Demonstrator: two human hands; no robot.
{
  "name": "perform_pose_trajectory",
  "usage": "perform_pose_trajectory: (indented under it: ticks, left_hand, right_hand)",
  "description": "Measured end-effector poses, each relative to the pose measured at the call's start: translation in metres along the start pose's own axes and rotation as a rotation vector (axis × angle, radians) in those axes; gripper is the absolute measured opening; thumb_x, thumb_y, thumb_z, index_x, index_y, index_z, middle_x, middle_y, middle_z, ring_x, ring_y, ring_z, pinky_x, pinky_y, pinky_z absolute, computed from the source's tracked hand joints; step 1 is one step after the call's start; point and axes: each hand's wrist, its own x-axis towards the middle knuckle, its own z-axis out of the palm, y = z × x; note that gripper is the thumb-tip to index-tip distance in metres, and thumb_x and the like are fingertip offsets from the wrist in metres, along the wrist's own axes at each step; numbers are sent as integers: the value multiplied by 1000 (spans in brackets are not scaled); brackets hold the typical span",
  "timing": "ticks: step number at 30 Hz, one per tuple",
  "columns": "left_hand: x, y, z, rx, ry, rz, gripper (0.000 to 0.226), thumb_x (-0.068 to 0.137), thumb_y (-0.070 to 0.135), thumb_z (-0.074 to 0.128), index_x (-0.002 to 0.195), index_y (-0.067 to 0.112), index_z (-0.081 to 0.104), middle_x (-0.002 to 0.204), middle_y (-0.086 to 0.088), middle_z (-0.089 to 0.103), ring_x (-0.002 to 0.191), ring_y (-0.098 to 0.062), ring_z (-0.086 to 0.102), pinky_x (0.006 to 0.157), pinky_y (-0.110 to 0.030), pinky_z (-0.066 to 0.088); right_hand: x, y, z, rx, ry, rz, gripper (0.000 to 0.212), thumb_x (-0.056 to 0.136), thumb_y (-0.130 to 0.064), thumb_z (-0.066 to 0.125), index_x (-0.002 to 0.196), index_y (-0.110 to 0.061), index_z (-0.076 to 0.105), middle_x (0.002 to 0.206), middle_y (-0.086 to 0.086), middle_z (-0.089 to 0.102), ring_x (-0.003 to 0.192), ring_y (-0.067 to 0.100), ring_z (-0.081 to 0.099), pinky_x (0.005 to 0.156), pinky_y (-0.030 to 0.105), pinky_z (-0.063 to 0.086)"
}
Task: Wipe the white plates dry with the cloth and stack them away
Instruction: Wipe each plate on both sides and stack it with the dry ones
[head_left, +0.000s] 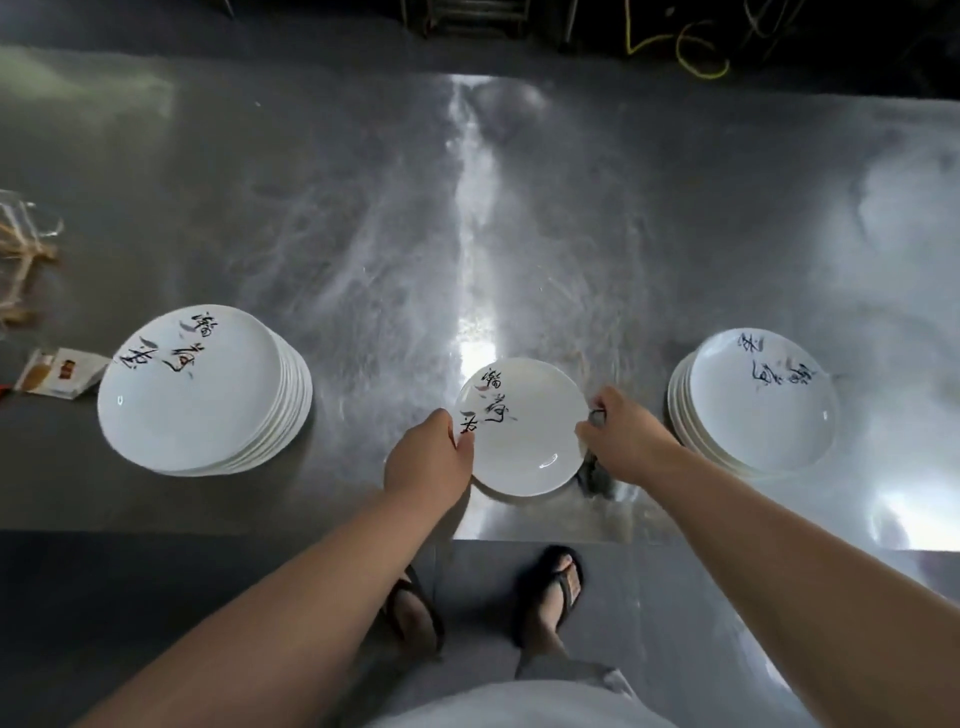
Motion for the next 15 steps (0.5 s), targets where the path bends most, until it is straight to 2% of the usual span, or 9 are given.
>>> perform_pose_trajectory:
  ticks: [4,5,7,9,11,12,13,14,15]
  left_hand:
    - [-5,-3,5,90,121,45,29,98,47,56,90,20,51,81,5,57,71,-21,55,63,-34,41]
    - [-4,-6,7,99,187,88,28,95,48,58,96,20,53,88,5,58,80,-23,58,70,-36,45]
    - [1,-14,11,158,252,177,45,93,54,54,125,21,56,118,-1,60,109,-27,58,91,-45,46]
    - [7,-26,13,201,185,252,66,97,59,41,155,27,36,157,-7,41,143,-31,39,112,-53,33]
    - [11,-38,16,263,82,338,73,100,63,27,165,36,11,174,-6,6,159,-31,12,125,-57,14]
    - [12,-43,20,309,50,386,74,100,66,23,166,39,3,175,-2,-7,161,-30,2,127,-59,6]
    - [13,-47,23,350,34,418,75,100,68,22,165,41,-2,174,1,-15,161,-28,-5,127,-60,1]
    - [15,-48,25,375,22,428,77,100,70,23,165,41,-4,174,4,-19,161,-27,-9,127,-62,-2]
    - [16,-48,27,387,15,428,79,99,70,26,165,40,-5,173,5,-20,161,-26,-11,126,-63,-3]
  right_hand:
    - [-5,3,-3,-9,54,22,26,103,-34,52,125,-21,49,100,3,64,87,28,63,75,35,47]
    - [-9,-2,-6,-5,88,32,27,104,-33,50,128,-20,47,102,5,66,84,29,62,73,36,46]
    - [-15,-16,-8,5,183,-14,33,103,-31,50,134,-21,44,109,9,68,87,34,63,73,38,47]
    - [-23,-35,-2,-11,264,-214,37,103,-33,52,137,-19,47,123,8,66,105,34,63,85,40,49]
    - [-27,-48,17,-146,204,-464,41,103,-37,51,139,-18,48,134,6,60,122,32,56,101,41,46]
    - [-27,-50,30,-255,112,-533,49,104,-42,47,147,-18,44,146,6,53,136,32,46,112,43,40]
    - [-27,-48,44,-383,16,-568,62,105,-49,39,158,-19,32,163,5,37,152,32,27,124,45,28]
    - [-25,-42,57,-502,-54,-595,74,105,-58,28,166,-19,14,174,3,12,161,30,2,131,45,11]
    - [-23,-35,65,-587,-91,-627,81,104,-65,20,168,-19,-2,174,1,-10,159,26,-19,131,45,-3]
